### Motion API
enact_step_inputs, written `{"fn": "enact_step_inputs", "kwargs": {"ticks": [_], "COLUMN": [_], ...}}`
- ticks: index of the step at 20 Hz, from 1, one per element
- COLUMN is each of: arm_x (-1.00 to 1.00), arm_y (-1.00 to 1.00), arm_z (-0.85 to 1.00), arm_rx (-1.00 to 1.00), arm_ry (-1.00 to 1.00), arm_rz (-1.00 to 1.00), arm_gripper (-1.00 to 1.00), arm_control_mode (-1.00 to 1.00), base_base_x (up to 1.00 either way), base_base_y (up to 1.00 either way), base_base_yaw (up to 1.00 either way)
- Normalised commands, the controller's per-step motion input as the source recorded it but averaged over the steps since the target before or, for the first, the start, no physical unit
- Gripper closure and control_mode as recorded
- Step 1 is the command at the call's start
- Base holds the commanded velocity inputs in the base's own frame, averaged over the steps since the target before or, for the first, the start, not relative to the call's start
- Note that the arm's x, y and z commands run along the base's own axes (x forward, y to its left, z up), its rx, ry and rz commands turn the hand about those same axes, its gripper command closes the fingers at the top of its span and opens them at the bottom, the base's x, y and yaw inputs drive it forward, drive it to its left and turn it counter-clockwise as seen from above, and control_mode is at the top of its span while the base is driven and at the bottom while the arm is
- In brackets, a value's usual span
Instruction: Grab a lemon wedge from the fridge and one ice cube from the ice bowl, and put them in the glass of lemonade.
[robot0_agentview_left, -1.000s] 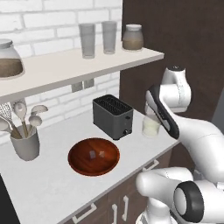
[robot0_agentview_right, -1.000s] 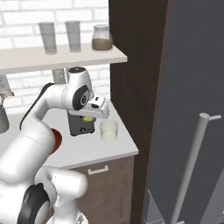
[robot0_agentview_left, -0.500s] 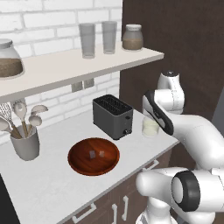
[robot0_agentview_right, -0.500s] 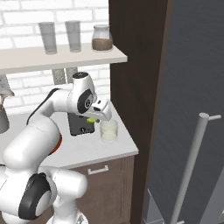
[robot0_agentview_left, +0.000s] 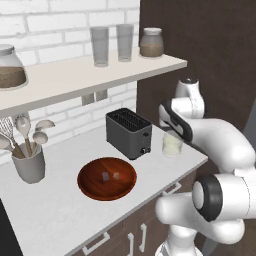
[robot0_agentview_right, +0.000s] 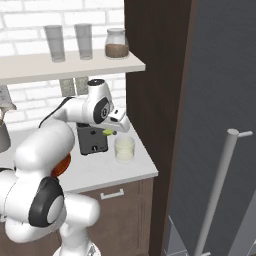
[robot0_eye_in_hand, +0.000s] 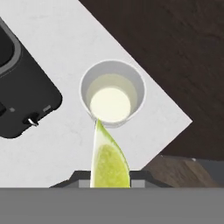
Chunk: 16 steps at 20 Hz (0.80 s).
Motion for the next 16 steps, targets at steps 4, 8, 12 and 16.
{"fn": "enact_step_inputs", "kwargs": {"ticks": [4, 8, 12, 16], "arm_x": [0.19, 0.1, 0.31, 0.42], "arm_y": [0.0, 0.0, -0.06, 0.0], "arm_z": [0.0, 0.0, 0.0, -0.02], "arm_rx": [0.0, 0.0, 0.0, 0.04], "arm_ry": [0.0, 0.0, 0.0, 0.0], "arm_rz": [0.0, 0.0, 0.0, 0.0], "arm_gripper": [1.0, 1.0, 1.0, 1.0], "arm_control_mode": [-1.0, -1.0, -1.0, -1.0], "base_base_x": [0.0, 0.0, 0.0, 0.0], "base_base_y": [0.0, 0.0, 0.0, 0.0], "base_base_yaw": [0.0, 0.0, 0.0, 0.0]}}
